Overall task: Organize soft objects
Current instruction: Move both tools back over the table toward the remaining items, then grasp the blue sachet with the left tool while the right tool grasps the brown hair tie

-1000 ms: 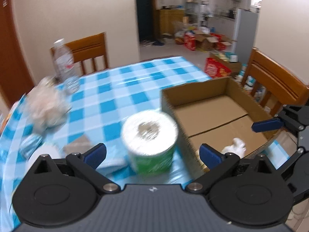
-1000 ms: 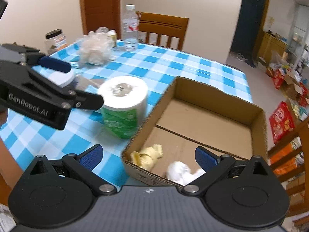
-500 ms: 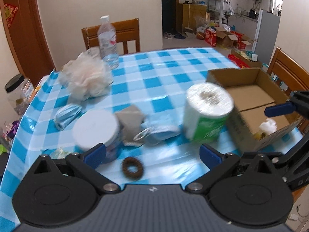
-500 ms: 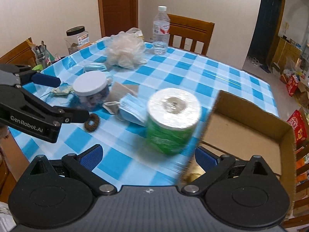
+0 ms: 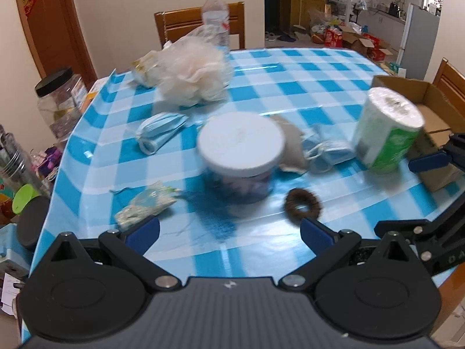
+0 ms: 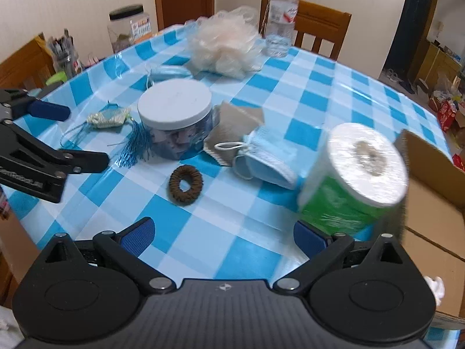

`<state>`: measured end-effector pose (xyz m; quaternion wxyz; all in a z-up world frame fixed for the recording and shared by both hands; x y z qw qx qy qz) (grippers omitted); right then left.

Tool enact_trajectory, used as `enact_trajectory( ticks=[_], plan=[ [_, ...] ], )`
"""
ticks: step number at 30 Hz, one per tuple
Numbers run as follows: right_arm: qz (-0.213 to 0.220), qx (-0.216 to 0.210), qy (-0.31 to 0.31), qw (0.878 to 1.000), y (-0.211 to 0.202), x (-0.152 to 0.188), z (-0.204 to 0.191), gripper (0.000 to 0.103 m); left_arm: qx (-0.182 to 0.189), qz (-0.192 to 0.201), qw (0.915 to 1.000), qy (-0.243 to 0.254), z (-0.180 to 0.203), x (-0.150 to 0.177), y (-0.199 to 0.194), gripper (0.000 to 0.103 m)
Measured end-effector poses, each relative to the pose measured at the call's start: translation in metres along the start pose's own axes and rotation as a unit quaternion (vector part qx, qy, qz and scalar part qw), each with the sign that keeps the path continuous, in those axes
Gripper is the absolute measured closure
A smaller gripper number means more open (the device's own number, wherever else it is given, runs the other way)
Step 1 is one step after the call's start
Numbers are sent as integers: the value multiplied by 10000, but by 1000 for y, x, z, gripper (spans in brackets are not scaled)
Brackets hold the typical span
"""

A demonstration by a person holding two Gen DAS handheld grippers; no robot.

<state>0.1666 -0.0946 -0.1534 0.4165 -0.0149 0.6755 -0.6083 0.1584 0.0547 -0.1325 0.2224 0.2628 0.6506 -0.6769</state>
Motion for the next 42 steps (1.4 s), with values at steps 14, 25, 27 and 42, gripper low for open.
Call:
enact_trajectory(
  ticks=[14, 25, 27, 42],
  plan=[
    [-265, 295, 177, 9991, 85, -24, -25, 0, -186, -187, 9996, -56, -71, 10, 34, 1],
    [-354, 338, 674, 9965, 104, -20, -17, 0, -267, -216, 9994, 1, -94, -4, 56, 1],
    [-362, 345, 656, 9966, 104, -20, -18, 0, -245, -246, 9994, 58, -94, -6, 60, 1],
    [-364, 366, 701, 9962, 104, -19, -17, 0, 232, -932, 9948, 326, -102, -5, 111, 4]
  ],
)
Point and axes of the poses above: each gripper's, at about its wrist camera, not at the fingertips, and y roughly the way its jaws point, z to its right, x to its underside, the point moved 9 cm from there along y, roughly the way its jaws point, and after that the axes turned 7 degrees about -y, right-handed, at the moved point
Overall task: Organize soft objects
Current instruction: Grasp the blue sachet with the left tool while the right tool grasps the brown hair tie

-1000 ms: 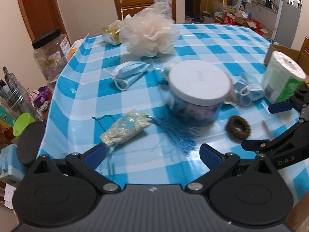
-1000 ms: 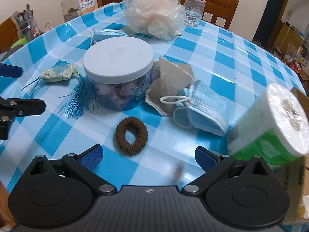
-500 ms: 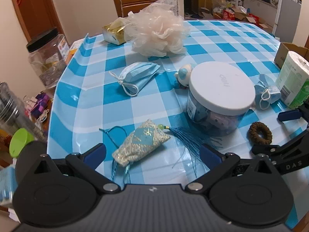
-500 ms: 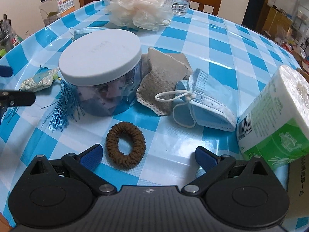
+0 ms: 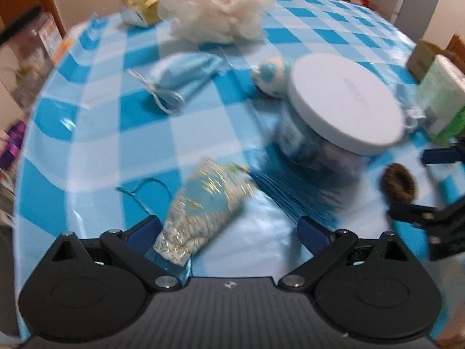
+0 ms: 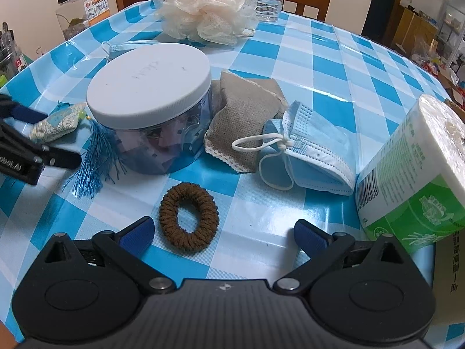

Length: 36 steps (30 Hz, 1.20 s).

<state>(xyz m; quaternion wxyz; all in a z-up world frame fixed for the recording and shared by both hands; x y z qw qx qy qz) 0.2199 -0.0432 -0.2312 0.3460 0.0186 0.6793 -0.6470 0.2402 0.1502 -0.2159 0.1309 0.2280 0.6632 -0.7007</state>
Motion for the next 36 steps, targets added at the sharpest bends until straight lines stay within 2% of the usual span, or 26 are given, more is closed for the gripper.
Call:
enact_trajectory(
  ticks=[4, 6, 8, 11, 16, 24, 29, 33, 35, 36],
  plan=[
    [20, 3, -7, 10000, 0, 0, 0, 0, 573, -353, 9975, -194, 12, 13, -4, 4],
    [24, 4, -8, 10000, -1, 1, 0, 0, 777, -380, 9961, -153, 19, 17, -11, 8],
    [40, 7, -10, 10000, -1, 1, 0, 0, 608, -199, 9979, -36, 19, 16, -16, 17],
    [66, 11, -14, 10000, -1, 1, 0, 0, 256, 107, 9996, 24, 13, 6, -18, 24],
    [-2, 1, -27, 10000, -2, 0, -2, 1, 227, 121, 9997, -39, 4, -3, -9, 31],
    [202, -105, -327, 9992, -12, -7, -18, 33, 184, 47, 9998, -76, 0, 2, -3, 32],
    [220, -219, -430, 9986, -13, -11, -25, 53, 174, 90, 9998, -55, -1, 1, -4, 44],
    [187, -211, -458, 9986, -13, -12, -25, 60, 184, 121, 9997, -69, -2, 1, -6, 51],
    [175, -239, -458, 9985, -14, -12, -24, 61, 177, 123, 9997, -117, -3, 1, -6, 61],
    [173, -248, -451, 9985, -15, -12, -24, 61, 185, 126, 9997, -135, -3, 2, -7, 62]
  ],
)
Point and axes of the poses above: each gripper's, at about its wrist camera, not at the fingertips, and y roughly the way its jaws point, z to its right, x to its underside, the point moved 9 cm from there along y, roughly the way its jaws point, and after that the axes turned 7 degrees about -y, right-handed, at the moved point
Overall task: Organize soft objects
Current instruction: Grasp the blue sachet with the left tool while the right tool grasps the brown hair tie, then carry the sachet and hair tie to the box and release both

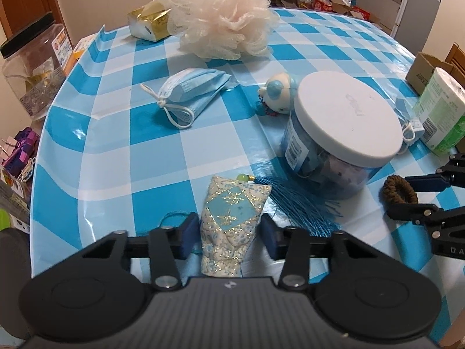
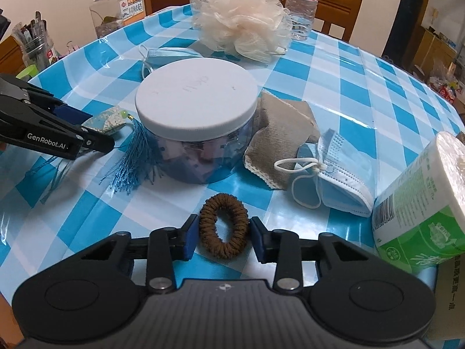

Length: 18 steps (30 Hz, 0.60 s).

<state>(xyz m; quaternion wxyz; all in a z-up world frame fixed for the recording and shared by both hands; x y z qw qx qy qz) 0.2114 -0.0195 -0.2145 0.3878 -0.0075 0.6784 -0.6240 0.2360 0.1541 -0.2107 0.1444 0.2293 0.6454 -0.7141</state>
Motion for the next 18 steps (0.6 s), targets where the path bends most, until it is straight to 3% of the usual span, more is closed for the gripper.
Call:
enact_trajectory(
  ticks=[8, 18],
  plan=[
    [7, -35, -129, 9999, -11, 0, 1, 61, 18, -17, 10000, 3, 1, 0, -6, 71],
    [47, -122, -318, 9994, -41, 3, 9, 61, 77, 5, 9994, 324, 14, -3, -34, 73]
  ],
)
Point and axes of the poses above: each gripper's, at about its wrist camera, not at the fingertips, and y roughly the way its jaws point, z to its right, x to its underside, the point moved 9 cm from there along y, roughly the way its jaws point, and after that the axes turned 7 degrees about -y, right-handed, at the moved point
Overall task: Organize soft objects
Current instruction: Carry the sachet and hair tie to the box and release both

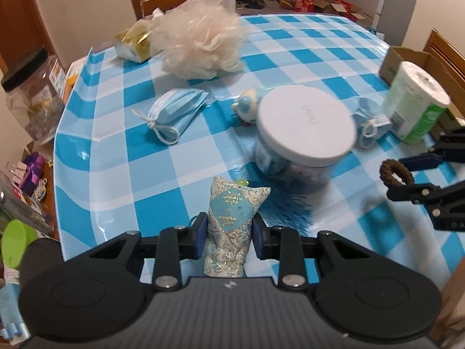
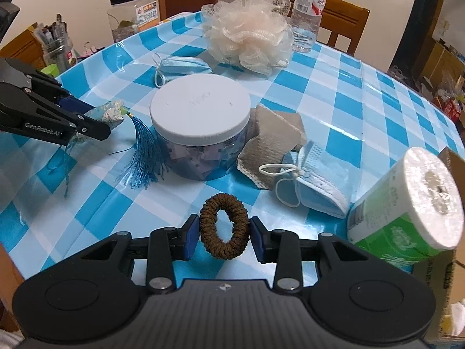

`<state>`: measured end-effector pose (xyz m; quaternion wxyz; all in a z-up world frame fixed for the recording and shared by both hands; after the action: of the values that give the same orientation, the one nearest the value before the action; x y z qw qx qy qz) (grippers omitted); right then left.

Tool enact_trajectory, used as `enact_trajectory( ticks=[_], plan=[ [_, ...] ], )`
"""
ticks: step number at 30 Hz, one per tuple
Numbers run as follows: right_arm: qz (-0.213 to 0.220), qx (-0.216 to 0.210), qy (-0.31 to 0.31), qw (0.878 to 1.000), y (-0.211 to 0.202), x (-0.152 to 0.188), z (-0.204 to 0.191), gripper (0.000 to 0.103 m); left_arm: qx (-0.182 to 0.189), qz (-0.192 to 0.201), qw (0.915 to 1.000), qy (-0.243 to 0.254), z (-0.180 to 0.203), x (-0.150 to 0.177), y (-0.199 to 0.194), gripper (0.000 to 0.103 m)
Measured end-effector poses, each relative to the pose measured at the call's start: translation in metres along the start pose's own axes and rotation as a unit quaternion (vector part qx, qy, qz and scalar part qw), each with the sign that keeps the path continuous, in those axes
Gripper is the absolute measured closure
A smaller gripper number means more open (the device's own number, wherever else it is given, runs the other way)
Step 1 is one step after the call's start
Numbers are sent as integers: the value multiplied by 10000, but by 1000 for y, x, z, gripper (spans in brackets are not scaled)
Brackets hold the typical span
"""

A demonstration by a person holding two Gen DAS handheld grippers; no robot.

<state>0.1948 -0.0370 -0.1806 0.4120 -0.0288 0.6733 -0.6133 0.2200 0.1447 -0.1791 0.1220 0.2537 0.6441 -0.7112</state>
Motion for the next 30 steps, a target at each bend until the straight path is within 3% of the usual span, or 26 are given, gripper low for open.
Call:
enact_trajectory(
  ticks=[14, 30],
  plan=[
    [154, -43, -168, 9997, -70, 20, 34, 61, 323, -57, 9964, 788, 68, -8, -69, 74],
    [436, 382, 149, 9982, -149, 77, 128, 61, 820, 268, 9855, 1462, 204, -38, -122, 74]
  ],
)
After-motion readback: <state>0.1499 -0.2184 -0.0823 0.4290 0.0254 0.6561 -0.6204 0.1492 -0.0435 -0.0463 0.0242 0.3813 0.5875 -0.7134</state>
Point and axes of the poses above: each gripper's, at about its wrist camera, not at the fingertips, and y roughly the way its jaws point, z to its right, x to its underside, the point moved 9 cm from there along y, roughly the way its jaws point, and after that the axes turned 7 degrees about -y, right-handed, at the moved point
